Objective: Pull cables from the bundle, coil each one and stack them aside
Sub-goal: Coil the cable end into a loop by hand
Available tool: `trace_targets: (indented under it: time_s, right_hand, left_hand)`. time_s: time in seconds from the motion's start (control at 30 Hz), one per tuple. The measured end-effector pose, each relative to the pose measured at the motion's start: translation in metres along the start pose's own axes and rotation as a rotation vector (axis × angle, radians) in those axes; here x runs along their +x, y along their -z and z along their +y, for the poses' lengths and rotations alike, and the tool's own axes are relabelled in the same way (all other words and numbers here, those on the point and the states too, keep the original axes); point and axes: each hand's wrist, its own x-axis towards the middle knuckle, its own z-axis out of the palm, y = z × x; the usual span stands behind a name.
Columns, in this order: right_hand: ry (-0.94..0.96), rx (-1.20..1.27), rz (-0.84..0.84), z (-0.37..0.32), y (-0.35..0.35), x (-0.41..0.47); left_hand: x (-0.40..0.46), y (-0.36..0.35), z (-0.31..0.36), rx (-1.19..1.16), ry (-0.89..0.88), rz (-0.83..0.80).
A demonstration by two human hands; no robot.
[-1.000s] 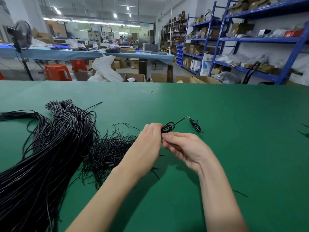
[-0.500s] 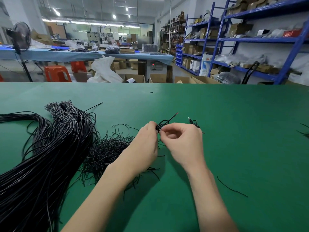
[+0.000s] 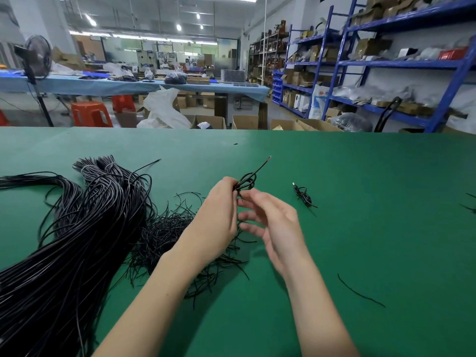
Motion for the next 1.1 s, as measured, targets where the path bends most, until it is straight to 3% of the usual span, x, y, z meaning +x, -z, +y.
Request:
trace_targets:
  time_s: [0.1, 0.23, 0.53, 1.1]
  right_hand:
    - [-0.377, 0.212, -0.018, -0.007, -0.001, 0.000]
    - [-0.526, 0.284, -0.117, -0.010, 0.000, -0.002]
    - [-0.567, 0.419, -0.165, -0.012, 0.004, -0.005]
    - [-0.311, 0.030, -0.232, -0.024, 0.009, -0.004]
  left_hand:
    - [-0.004, -0.002, -0.003, 0.055, -0.060, 0.005]
    - [-0.004, 0.001, -0.002, 0.053, -0.129, 0.010]
    - [-0.006, 0.005, 0.005, 0.121, -0.188, -0.015]
    - [-0.006, 0.004, 0.001, 0.198, -0.213, -0.065]
